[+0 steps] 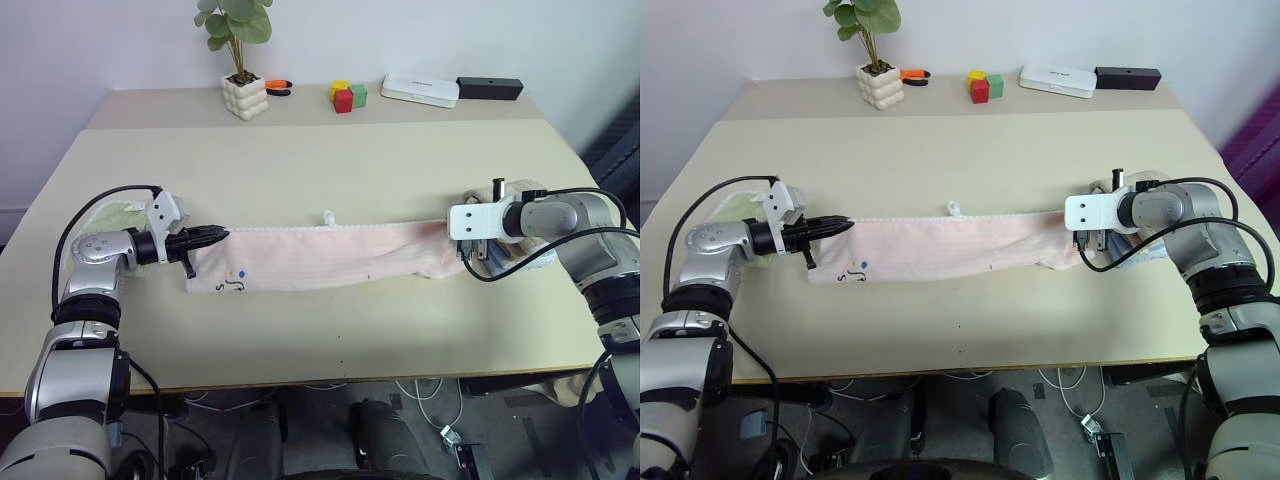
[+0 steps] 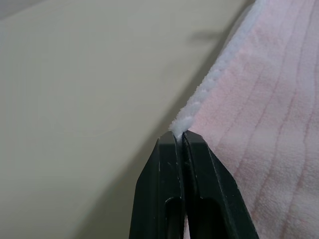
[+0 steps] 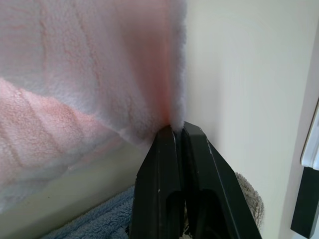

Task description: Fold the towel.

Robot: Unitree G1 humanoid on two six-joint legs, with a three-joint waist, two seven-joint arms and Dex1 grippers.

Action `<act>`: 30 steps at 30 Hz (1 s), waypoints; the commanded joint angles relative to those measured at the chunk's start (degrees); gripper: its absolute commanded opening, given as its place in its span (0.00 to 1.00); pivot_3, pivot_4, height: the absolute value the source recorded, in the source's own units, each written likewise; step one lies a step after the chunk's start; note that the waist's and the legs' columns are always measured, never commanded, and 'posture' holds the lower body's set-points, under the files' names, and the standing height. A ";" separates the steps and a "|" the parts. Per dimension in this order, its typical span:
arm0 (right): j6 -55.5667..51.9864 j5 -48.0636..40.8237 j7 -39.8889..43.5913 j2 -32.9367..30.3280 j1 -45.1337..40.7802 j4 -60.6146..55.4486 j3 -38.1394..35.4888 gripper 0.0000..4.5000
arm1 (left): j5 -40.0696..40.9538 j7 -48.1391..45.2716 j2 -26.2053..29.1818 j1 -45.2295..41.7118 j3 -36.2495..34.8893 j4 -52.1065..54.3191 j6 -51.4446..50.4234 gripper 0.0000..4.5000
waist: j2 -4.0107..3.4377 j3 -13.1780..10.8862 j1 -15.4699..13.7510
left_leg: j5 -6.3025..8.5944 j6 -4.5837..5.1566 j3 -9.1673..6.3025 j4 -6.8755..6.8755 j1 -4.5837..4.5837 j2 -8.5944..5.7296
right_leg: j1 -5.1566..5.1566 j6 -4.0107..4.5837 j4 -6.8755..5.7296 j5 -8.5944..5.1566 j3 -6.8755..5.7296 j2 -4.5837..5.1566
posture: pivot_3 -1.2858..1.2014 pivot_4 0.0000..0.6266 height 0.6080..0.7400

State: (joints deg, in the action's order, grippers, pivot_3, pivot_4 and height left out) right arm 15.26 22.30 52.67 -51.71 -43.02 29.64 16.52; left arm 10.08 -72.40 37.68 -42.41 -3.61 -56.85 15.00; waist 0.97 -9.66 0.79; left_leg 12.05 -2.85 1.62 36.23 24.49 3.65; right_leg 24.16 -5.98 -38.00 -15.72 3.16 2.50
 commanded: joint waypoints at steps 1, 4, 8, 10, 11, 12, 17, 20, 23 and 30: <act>-3.31 -1.73 1.40 0.64 -0.20 -0.25 -1.58 0.00 | 0.42 -0.08 1.27 -0.59 -1.28 0.14 -2.17 0.22 | 0.00 0.00 0.06 | 0.00 0.00 0.00 0.00 0.00 0.00 | 0.00 0.00 0.00 0.00 0.00 0.00 | 0.52 0.24 1.00; -5.18 -2.05 1.22 1.16 -0.26 -0.70 -1.98 0.20 | 0.07 0.26 1.11 -0.51 -0.98 1.08 -1.98 0.54 | 0.00 0.00 0.00 | 0.00 0.00 0.00 0.00 0.00 0.00 | 0.00 0.00 0.00 0.00 0.00 0.00 | 0.52 0.24 1.00; -6.02 -2.28 0.43 1.09 -0.78 -1.09 -2.50 0.61 | -0.70 0.43 1.46 -0.20 -0.61 1.48 0.36 0.96 | 0.00 0.00 -0.03 | 0.00 0.00 0.00 0.00 0.00 0.00 | 0.00 0.00 0.00 0.00 0.00 0.00 | 0.52 0.24 1.00; -6.72 -3.02 0.57 0.91 -0.73 -1.65 -3.17 0.84 | 0.64 -2.00 1.79 -0.13 -1.18 2.35 -1.18 1.00 | 0.00 0.00 -0.01 | 0.00 0.00 0.00 0.00 0.00 0.00 | 0.00 0.00 0.00 0.00 0.00 0.00 | 0.52 0.24 1.00; -6.88 -3.16 0.48 0.76 -0.65 -2.01 -3.49 0.96 | 1.41 -3.15 1.95 -0.05 -1.51 3.12 -2.02 1.00 | 0.00 0.00 -0.02 | 0.00 0.00 0.00 0.00 0.00 0.00 | 0.00 0.00 0.00 0.00 0.00 0.00 | 0.52 0.24 1.00; -6.90 -3.12 0.14 0.66 -0.59 -2.29 -3.79 0.99 | 1.84 -3.66 2.07 0.01 -1.76 3.87 -2.48 1.00 | 0.00 0.00 -0.03 | 0.00 0.00 0.00 -0.01 0.00 0.00 | 0.00 0.00 0.00 0.00 0.00 0.00 | 0.52 0.24 1.00; -12.62 -8.95 0.77 2.31 -0.21 -6.30 -7.96 0.99 | 5.86 -4.98 2.83 0.91 -4.31 11.15 -7.94 1.00 | 0.00 0.00 0.07 | 0.00 0.00 -0.01 -0.02 0.00 0.01 | 0.00 0.00 -0.01 0.00 0.00 -0.01 | 0.52 0.24 1.00; -11.71 -8.37 -2.91 2.61 -0.76 -6.14 -8.89 0.99 | 6.88 -4.57 3.79 1.53 -5.10 15.22 -10.16 1.00 | 0.00 0.00 0.08 | 0.00 0.00 -0.01 -0.02 -0.01 0.01 | 0.00 0.00 -0.01 0.00 0.00 -0.01 | 0.52 0.24 1.00; -12.00 -9.06 -5.50 3.39 -2.04 -5.66 -9.99 0.99 | 7.74 -5.41 5.01 2.47 -5.45 18.95 -11.97 1.00 | 0.00 0.00 0.09 | 0.00 0.00 -0.01 -0.02 0.00 0.01 | 0.00 0.00 -0.01 0.00 0.00 -0.01 | 0.52 0.24 1.00; -27.18 -30.24 5.49 7.02 4.09 -22.42 -18.08 0.99 | 17.06 -18.94 13.54 18.45 -4.70 44.01 -25.57 1.00 | -0.03 -0.02 0.44 | 0.00 0.00 -0.01 -0.12 -0.02 0.07 | 0.04 0.03 -0.03 -0.03 0.03 -0.03 | 0.52 0.24 1.00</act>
State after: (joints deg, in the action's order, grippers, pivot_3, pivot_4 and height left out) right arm -8.32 -1.64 55.22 -44.85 -39.87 13.42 1.34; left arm 24.99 -89.33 49.28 -24.75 -7.50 -17.25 -9.21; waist 0.94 -9.68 1.24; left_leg 12.05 -2.85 1.58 36.10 24.48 3.74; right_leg 24.23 -5.94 -38.05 -15.78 3.17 2.44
